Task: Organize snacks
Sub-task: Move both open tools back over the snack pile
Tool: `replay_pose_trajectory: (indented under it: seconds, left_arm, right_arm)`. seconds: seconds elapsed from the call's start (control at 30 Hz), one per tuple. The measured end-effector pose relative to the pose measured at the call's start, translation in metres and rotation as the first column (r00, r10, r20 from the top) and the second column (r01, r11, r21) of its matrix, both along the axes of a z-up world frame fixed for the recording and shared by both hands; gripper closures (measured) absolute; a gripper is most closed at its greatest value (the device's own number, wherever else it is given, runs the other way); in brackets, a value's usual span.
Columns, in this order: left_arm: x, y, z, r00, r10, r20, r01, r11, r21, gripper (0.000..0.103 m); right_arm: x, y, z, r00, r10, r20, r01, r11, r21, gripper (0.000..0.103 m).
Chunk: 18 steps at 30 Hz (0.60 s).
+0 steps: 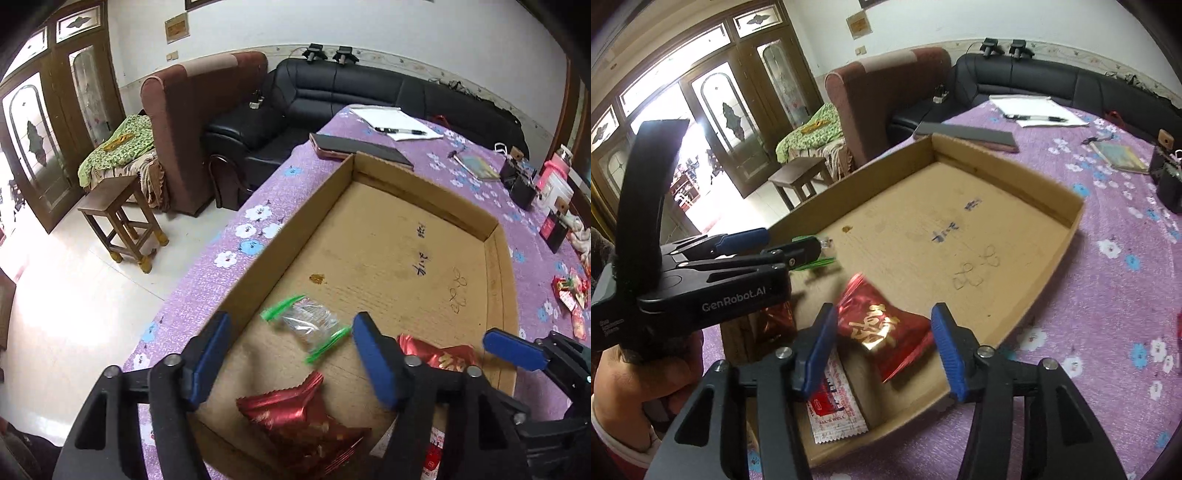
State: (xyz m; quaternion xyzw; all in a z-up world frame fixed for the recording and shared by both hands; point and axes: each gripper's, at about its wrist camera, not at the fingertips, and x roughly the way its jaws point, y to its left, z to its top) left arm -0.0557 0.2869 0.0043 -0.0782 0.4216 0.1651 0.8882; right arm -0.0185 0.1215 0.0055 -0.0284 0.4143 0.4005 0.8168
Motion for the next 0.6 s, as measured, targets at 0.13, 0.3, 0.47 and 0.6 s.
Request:
replay_pose_trajectory:
  seconds: [0.13,0.3,0.47,0.6]
  left_arm:
    - [-0.004,0.002,0.005,1.000,0.021,0.018,-0.021,1.000,-0.002,0.015]
    - [-0.011,-0.003,0.014,0.999,0.026,0.041,-0.026,1.000,-0.013,0.012]
    - [-0.019,-0.022,0.026,0.997,0.000,0.074,0.000,1.000,-0.005,0.008]
    - [-0.022,-0.046,0.037,0.994,-0.041,0.097,0.041,0.999,-0.001,0.007]
  right_arm:
    - [-0.003,-0.018,0.012,0.999,-0.032,0.022,0.032,0.999,0.023,0.048]
    - [-0.010,-0.051,0.024,0.994,-0.092,0.053,0.090,0.995,0.042,0.034]
    - [-0.017,-0.092,0.025,0.984,-0.167,0.065,0.165,0.986,0.034,0.021]
    - [-0.021,-0.132,0.019,0.970,-0.233,0.064,0.232,0.972,0.021,0.019]
